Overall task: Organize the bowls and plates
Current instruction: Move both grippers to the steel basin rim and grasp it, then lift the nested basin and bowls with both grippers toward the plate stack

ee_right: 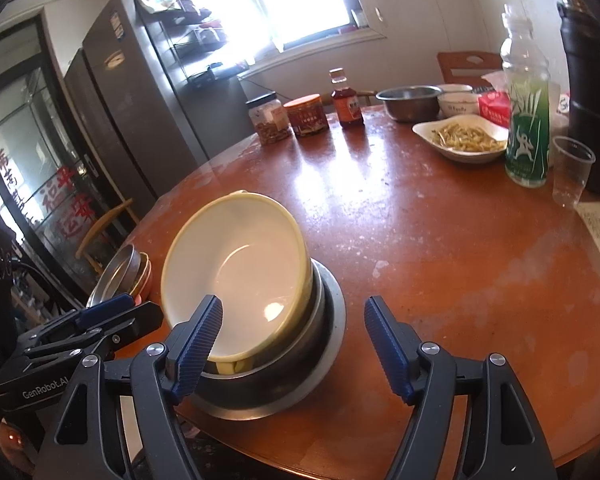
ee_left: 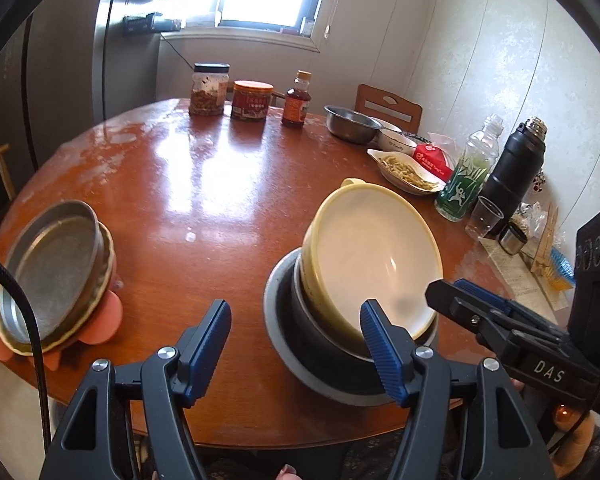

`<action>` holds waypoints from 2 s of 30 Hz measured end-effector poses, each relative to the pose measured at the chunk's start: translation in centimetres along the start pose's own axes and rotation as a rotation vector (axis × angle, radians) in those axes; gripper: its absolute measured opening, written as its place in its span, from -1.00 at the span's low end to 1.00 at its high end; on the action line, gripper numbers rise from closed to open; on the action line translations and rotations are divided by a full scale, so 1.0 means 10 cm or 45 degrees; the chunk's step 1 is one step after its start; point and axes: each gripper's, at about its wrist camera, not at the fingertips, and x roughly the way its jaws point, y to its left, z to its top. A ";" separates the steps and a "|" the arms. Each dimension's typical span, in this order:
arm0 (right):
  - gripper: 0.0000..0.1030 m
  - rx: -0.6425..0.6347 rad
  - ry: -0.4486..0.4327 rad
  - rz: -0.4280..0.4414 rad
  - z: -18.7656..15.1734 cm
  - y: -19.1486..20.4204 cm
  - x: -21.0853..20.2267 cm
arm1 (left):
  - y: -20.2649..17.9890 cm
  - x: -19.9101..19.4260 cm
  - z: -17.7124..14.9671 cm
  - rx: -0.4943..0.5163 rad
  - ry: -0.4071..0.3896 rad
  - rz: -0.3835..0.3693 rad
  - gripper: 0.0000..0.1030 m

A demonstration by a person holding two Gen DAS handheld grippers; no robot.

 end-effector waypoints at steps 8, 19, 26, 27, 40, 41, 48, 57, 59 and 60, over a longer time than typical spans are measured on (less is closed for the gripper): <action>0.47 0.035 0.062 0.012 -0.05 -0.04 0.18 | 0.06 0.22 -0.01 -0.046 0.049 -0.028 0.45; 0.47 0.128 0.134 0.058 -0.09 -0.15 0.45 | 0.15 0.44 -0.04 -0.070 0.092 -0.051 0.49; 0.47 0.211 0.126 0.113 -0.10 -0.24 0.52 | 0.18 0.58 -0.05 -0.099 0.123 -0.133 0.49; 0.45 0.219 0.125 0.121 -0.11 -0.25 0.52 | 0.18 0.59 -0.05 -0.105 0.128 -0.143 0.49; -0.05 0.202 0.087 0.143 -0.09 -0.19 0.49 | 0.08 0.65 -0.02 -0.105 0.146 -0.202 0.14; -0.05 0.201 0.089 0.141 -0.09 -0.19 0.49 | 0.08 0.66 -0.02 -0.103 0.147 -0.199 0.14; -0.05 0.201 0.094 0.147 -0.08 -0.18 0.51 | 0.06 0.59 -0.01 -0.085 0.127 -0.173 0.13; -0.05 0.152 0.041 0.150 -0.03 -0.04 0.31 | 0.03 0.30 0.02 -0.059 0.062 -0.170 0.13; -0.05 0.138 0.031 0.156 -0.02 0.02 0.26 | 0.05 0.21 0.01 -0.060 0.047 -0.165 0.13; -0.05 0.129 0.026 0.161 -0.01 0.06 0.24 | 0.06 0.16 0.01 -0.059 0.038 -0.162 0.13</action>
